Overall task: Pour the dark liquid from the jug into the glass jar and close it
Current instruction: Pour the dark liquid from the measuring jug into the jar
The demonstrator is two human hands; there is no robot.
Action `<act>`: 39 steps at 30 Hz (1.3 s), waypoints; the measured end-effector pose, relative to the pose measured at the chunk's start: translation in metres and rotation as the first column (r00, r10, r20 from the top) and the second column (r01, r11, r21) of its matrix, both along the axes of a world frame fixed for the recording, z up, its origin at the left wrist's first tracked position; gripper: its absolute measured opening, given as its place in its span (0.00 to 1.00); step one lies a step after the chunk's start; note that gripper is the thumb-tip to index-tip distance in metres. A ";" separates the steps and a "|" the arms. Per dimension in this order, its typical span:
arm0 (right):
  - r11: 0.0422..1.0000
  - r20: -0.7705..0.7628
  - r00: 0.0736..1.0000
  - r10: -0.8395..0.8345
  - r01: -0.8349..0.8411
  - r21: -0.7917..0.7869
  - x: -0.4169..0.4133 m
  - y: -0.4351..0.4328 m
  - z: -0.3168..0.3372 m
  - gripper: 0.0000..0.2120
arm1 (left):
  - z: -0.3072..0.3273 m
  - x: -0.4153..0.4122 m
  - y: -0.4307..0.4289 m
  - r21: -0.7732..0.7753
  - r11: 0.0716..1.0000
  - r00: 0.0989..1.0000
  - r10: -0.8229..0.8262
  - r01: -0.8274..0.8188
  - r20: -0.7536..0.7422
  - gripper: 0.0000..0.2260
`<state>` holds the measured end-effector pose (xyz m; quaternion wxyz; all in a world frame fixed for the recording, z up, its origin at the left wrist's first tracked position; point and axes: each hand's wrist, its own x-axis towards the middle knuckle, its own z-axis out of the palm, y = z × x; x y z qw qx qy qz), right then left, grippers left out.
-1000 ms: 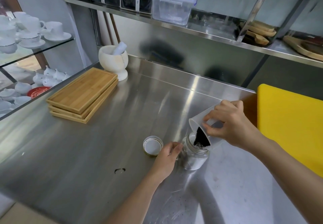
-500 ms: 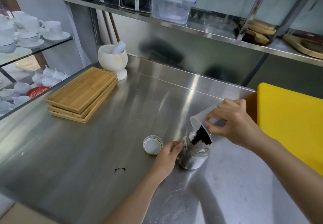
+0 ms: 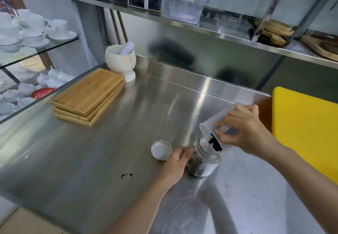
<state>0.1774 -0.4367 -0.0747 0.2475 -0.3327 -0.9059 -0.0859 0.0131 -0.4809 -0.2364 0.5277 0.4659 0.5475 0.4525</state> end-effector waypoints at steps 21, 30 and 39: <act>1.000 0.023 0.999 0.030 -0.030 0.002 -0.001 0.001 0.001 0.15 | 0.007 0.001 -0.002 0.012 1.000 1.000 -0.001 0.001 -0.002 0.07; 1.000 0.024 1.000 0.019 -0.020 0.024 0.001 0.004 0.000 0.14 | 0.009 0.001 -0.003 0.028 1.000 1.000 -0.005 0.005 -0.001 0.08; 0.997 0.027 0.999 0.027 -0.029 0.077 0.002 0.002 0.001 0.11 | 0.008 0.001 -0.003 0.026 1.000 1.000 0.005 -0.005 -0.012 0.09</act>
